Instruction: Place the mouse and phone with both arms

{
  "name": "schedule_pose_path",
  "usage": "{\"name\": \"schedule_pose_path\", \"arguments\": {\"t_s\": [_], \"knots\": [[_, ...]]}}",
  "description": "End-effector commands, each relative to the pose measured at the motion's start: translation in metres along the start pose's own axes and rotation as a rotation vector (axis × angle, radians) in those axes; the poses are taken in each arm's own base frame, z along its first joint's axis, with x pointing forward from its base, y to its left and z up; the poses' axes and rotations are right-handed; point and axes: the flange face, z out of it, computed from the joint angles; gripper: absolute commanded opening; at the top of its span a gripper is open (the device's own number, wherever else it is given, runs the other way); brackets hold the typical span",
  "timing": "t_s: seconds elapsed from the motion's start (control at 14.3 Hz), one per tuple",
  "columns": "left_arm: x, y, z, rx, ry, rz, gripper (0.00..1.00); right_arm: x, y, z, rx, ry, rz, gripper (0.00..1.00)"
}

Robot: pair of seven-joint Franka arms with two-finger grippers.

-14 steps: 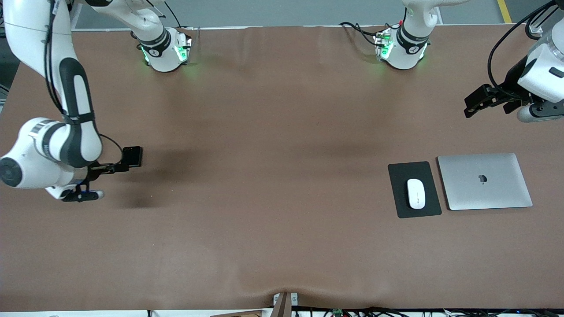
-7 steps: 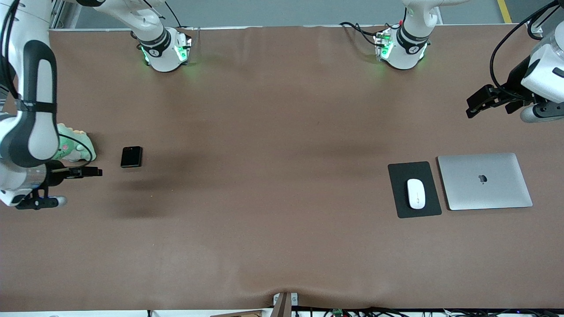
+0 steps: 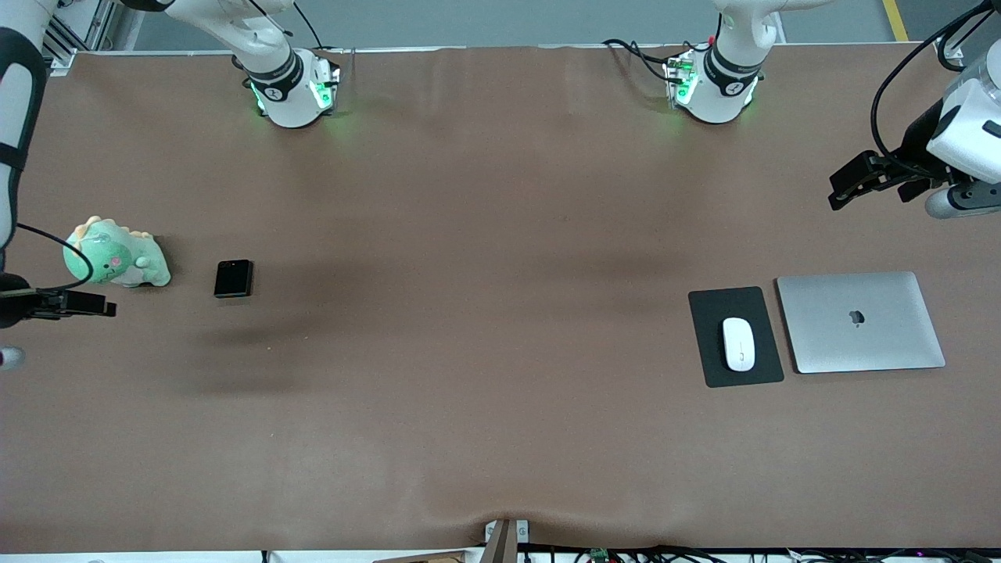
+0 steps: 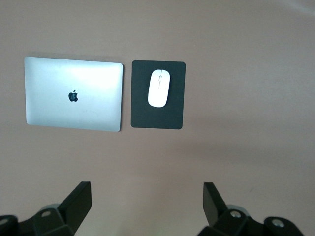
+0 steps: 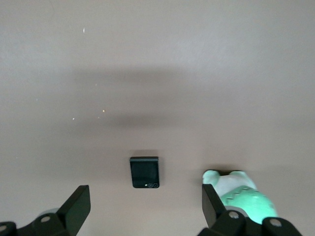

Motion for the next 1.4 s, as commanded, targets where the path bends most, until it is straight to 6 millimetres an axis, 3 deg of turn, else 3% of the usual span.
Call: {"name": "schedule_pose_path", "arguments": {"t_s": [0.0, 0.14, 0.35, 0.7, 0.84, 1.33], "knots": [[-0.003, -0.002, -0.002, -0.022, 0.001, 0.016, 1.0, -0.026, -0.016, -0.049, -0.034, 0.016, -0.015, 1.0], [-0.002, -0.002, -0.004, -0.022, 0.003, 0.016, 1.0, -0.048, -0.014, -0.074, -0.002, 0.033, -0.014, 1.0], [-0.002, -0.003, -0.004, -0.022, 0.005, 0.015, 1.0, -0.067, -0.024, -0.087, 0.016, -0.015, -0.009, 1.0], [-0.003, -0.004, -0.007, -0.023, 0.008, 0.013, 1.0, -0.106, -0.015, -0.091, 0.014, -0.04, -0.001, 1.0], [-0.001, -0.015, -0.007, -0.024, 0.01, -0.006, 1.0, -0.113, -0.016, -0.097, -0.008, -0.043, -0.005, 1.0], [0.0, -0.025, -0.007, -0.023, 0.007, -0.013, 1.0, -0.137, -0.019, -0.099, 0.021, -0.021, -0.022, 1.0]]}}
